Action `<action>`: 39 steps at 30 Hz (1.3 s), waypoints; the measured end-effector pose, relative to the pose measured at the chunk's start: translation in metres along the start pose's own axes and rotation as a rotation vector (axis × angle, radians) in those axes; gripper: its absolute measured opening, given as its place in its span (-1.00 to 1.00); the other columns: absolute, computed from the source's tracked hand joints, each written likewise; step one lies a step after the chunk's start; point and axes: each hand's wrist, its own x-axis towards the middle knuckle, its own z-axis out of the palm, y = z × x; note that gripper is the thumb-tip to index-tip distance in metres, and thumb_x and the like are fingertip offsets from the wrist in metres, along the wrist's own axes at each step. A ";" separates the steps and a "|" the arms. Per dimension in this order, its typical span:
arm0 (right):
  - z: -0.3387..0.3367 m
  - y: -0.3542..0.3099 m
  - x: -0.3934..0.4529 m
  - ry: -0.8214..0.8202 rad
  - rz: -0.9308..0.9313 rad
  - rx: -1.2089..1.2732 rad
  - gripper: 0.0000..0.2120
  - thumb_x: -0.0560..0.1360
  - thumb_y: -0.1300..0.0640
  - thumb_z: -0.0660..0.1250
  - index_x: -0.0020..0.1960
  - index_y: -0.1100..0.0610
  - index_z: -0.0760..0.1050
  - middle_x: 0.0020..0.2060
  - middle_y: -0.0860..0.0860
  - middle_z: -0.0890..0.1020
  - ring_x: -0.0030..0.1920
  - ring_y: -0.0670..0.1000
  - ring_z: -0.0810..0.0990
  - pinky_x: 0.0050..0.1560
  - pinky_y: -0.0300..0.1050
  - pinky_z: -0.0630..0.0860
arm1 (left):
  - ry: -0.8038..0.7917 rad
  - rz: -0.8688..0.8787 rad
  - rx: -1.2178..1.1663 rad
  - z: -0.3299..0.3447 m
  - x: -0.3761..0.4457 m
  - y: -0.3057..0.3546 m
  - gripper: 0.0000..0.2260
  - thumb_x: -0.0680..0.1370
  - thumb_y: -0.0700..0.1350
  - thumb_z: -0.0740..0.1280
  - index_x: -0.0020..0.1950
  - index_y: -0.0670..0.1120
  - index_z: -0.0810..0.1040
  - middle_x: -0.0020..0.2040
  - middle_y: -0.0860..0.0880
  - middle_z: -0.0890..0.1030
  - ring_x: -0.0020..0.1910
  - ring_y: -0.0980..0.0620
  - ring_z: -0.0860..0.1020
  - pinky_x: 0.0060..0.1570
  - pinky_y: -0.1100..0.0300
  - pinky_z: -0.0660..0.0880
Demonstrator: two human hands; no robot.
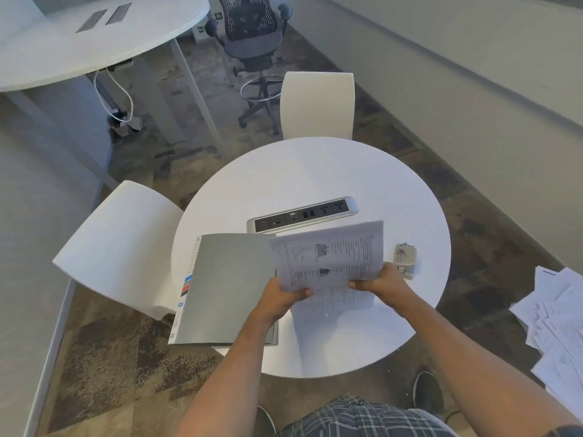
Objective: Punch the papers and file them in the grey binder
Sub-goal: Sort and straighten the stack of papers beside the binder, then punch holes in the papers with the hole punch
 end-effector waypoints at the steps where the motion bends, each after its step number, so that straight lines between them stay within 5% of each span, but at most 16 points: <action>1: -0.001 0.002 0.000 -0.001 0.002 -0.015 -0.75 0.43 0.32 0.54 0.01 0.04 0.64 0.00 -0.03 0.71 0.03 -0.05 0.66 0.10 -0.03 0.60 | 0.027 -0.004 0.018 0.000 0.002 -0.002 -0.64 0.44 -0.34 0.55 0.20 -0.12 0.67 0.10 -0.05 0.73 0.10 0.00 0.70 0.11 0.14 0.64; 6: -0.005 0.017 0.005 0.111 -0.017 0.064 -0.78 0.51 0.24 0.49 0.13 0.19 0.60 0.01 0.04 0.75 0.03 0.07 0.74 0.10 0.06 0.66 | 0.171 -0.047 -0.044 -0.002 0.007 -0.010 -0.77 0.47 -0.26 0.54 0.12 -0.13 0.71 0.04 -0.08 0.74 0.06 -0.09 0.70 0.02 0.15 0.61; 15: 0.018 0.041 0.010 0.214 0.144 -0.209 -0.71 0.70 0.17 0.09 0.39 0.05 0.38 0.19 0.00 0.56 0.11 0.09 0.61 -0.02 -0.04 0.55 | 0.206 -0.239 -0.084 0.019 0.006 -0.034 -0.80 0.60 -0.19 0.42 0.22 -0.09 0.62 0.08 0.01 0.69 0.04 0.09 0.64 -0.03 0.24 0.51; 17: 0.018 0.045 0.011 0.209 0.162 -0.228 -0.71 0.70 0.18 0.09 0.39 0.05 0.38 0.19 0.02 0.57 0.07 0.07 0.62 -0.10 -0.08 0.53 | 0.271 -0.280 -0.009 0.017 0.007 -0.040 -0.95 0.62 -0.14 0.38 0.07 -0.09 0.60 -0.05 -0.02 0.64 -0.12 0.06 0.58 -0.18 0.28 0.43; 20: 0.015 0.050 0.015 0.197 0.181 -0.246 -0.75 0.68 0.18 0.14 0.34 0.04 0.40 0.13 0.01 0.61 0.01 0.06 0.66 -0.15 -0.08 0.55 | 0.334 -0.320 0.099 0.012 0.010 -0.051 -0.89 0.60 -0.15 0.38 -0.11 -0.13 0.53 -0.18 -0.11 0.51 -0.22 0.01 0.41 -0.31 0.21 0.28; 26: -0.008 0.058 0.026 0.254 0.184 -0.345 -0.79 0.58 0.22 0.35 0.21 0.09 0.51 -0.16 0.02 0.69 -0.17 -0.05 0.66 -0.30 -0.21 0.45 | 0.358 -0.374 0.197 0.008 0.014 -0.058 -0.89 0.55 -0.20 0.43 -0.13 -0.23 0.65 -0.22 -0.09 0.64 -0.27 -0.06 0.55 -0.25 0.19 0.44; 30: -0.033 0.054 0.033 0.514 0.160 -0.346 -0.77 0.55 0.21 0.39 0.20 0.18 0.56 -0.09 0.07 0.68 -0.11 0.06 0.66 -0.13 -0.16 0.48 | 0.373 -0.392 0.259 0.009 0.017 -0.059 -0.90 0.56 -0.19 0.42 -0.15 -0.18 0.64 -0.21 -0.07 0.66 -0.23 -0.07 0.59 -0.28 0.23 0.45; 34: -0.058 0.047 0.046 0.794 0.187 -0.370 -0.53 0.53 0.20 0.39 0.41 0.17 0.39 0.26 0.17 0.54 0.17 0.19 0.59 0.07 -0.01 0.53 | 0.372 -0.433 0.285 0.009 0.021 -0.060 -0.88 0.54 -0.17 0.44 -0.19 -0.15 0.63 -0.14 -0.11 0.72 -0.09 -0.14 0.70 -0.13 0.13 0.56; 37: -0.071 0.043 0.057 0.769 0.335 -0.422 -0.44 0.57 0.10 0.36 0.50 0.21 0.31 0.37 0.24 0.45 0.30 0.27 0.52 0.24 0.12 0.49 | 0.388 -0.484 0.280 0.008 0.023 -0.061 -0.87 0.49 -0.17 0.42 -0.25 -0.13 0.56 -0.13 -0.18 0.72 -0.10 -0.20 0.70 -0.19 0.08 0.56; 39: -0.075 0.044 0.062 0.722 0.373 -0.440 -0.55 0.61 0.12 0.30 0.44 0.29 0.38 0.32 0.26 0.52 0.27 0.28 0.53 0.13 0.03 0.46 | 0.397 -0.496 0.273 0.008 0.023 -0.061 -0.85 0.47 -0.17 0.39 -0.26 -0.11 0.48 -0.20 -0.16 0.66 -0.23 -0.15 0.65 -0.26 0.11 0.49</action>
